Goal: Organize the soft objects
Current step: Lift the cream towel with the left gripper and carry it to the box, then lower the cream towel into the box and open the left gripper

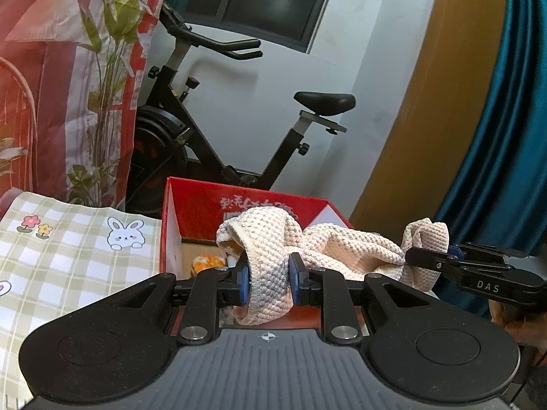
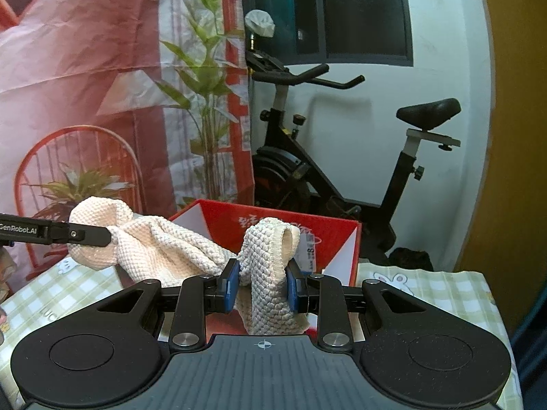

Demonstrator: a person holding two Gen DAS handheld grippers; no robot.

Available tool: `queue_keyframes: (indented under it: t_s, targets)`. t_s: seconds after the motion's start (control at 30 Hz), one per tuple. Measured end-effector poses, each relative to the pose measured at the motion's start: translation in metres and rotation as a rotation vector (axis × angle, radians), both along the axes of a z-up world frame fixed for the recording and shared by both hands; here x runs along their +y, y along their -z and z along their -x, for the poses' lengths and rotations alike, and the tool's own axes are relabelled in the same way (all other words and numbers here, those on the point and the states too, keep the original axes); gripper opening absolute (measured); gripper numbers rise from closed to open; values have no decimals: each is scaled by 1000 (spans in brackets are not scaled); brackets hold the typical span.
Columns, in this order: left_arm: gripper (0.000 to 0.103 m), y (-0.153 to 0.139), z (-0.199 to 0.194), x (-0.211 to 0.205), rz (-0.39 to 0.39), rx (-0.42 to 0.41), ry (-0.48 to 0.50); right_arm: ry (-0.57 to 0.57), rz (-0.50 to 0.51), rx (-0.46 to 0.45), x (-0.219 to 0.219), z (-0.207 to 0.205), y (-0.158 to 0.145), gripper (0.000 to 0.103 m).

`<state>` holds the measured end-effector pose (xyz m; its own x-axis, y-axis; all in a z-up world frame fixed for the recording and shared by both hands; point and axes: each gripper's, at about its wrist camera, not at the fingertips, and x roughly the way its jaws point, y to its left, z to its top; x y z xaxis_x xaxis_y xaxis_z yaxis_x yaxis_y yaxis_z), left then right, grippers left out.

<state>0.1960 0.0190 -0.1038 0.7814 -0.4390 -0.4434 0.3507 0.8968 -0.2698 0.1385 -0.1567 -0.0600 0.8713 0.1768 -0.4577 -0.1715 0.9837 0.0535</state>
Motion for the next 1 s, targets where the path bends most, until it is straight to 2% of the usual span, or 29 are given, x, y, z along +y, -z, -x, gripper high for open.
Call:
queue_keyframes:
  t_s: [0.17,0.3,0.43,0.7,1.0]
  targets:
    - [24,1,-24,-2,-20,16,-17,17,10,37,1,-36,5,26]
    - [24,10,-43,-10,-67,58,-12,31,55,84,6,-61,20,26]
    - [24,22,-59,-14,-77,120,-1,43,66,159,10,-82,40,26]
    - [24,34,-86,-21,-103,218,24,44,91,255,22,-109,70,26]
    - [24,50,-101,-28,-153,249,20,84,59,315,19,-125,88,26]
